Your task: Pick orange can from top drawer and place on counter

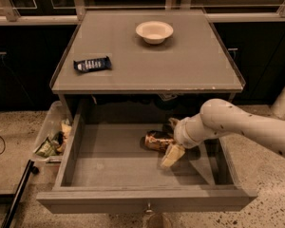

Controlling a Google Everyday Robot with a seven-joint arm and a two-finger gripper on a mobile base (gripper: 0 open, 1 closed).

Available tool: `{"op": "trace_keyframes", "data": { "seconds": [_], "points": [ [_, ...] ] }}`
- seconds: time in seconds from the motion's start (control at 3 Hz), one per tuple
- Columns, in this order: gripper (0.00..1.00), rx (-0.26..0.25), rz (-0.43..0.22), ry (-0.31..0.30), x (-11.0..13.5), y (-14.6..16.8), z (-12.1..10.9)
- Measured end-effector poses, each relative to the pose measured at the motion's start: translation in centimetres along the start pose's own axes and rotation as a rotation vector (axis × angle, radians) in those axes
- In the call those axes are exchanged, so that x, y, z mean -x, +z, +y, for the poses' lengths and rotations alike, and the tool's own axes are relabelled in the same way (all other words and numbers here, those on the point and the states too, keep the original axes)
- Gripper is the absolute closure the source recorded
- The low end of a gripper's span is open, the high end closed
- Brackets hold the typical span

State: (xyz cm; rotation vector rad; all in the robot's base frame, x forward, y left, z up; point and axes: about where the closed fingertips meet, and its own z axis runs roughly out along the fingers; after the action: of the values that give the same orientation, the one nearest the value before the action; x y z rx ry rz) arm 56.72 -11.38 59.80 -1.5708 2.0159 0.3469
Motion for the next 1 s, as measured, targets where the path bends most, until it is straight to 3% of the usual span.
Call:
{"op": "trace_keyframes", "data": {
  "seconds": [0.33,1.0],
  "points": [
    [0.18,-0.001,0.000,0.001,0.02,0.01,-0.03],
    [0.66,-0.001,0.000,0.001,0.02,0.01,-0.02]
  ]
}}
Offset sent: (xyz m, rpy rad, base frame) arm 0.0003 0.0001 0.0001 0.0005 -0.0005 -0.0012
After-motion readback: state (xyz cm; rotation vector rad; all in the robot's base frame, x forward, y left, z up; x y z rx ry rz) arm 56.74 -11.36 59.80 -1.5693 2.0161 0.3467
